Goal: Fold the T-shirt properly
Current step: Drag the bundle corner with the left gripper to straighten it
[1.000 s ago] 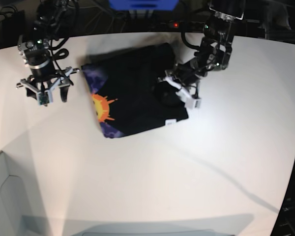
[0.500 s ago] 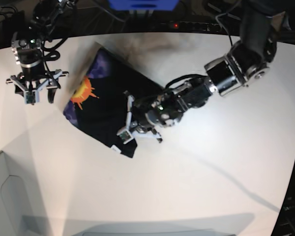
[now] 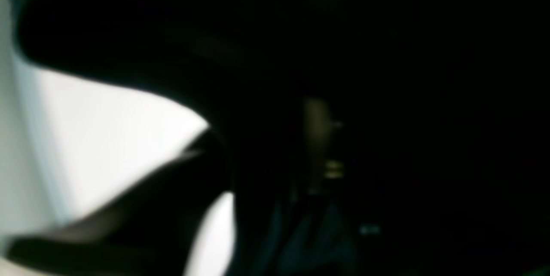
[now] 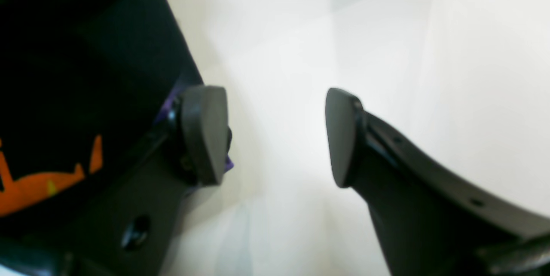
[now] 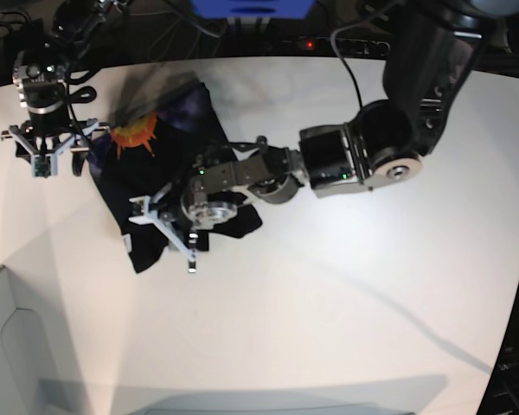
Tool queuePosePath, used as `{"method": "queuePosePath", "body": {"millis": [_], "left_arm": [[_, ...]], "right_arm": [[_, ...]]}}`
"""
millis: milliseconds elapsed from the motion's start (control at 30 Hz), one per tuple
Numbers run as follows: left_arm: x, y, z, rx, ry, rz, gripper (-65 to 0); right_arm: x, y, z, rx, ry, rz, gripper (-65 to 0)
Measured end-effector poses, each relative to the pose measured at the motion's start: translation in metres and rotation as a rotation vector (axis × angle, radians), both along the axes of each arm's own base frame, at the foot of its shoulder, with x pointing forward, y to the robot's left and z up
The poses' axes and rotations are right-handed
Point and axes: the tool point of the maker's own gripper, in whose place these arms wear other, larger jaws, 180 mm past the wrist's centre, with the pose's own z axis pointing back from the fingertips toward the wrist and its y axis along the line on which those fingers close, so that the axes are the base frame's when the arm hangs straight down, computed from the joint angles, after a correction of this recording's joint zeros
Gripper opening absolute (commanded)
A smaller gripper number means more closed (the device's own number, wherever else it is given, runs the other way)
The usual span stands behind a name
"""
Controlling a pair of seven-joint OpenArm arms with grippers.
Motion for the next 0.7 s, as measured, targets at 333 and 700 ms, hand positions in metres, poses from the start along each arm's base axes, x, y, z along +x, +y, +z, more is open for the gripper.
{"method": "queuePosePath", "body": {"millis": [333,700], "left_arm": [[0.033,0.013,0.102,-0.288,-0.128,0.126,-15.2],[-0.029,0.154,0.012,-0.361,0.162,0.630,-15.2]], "right_arm": [[0.032,-0.023,0.031,-0.044,-0.099,-0.031,-28.1],[0.058,-0.045,-0.002,0.010,-0.033,-0.034,-28.1]]}}
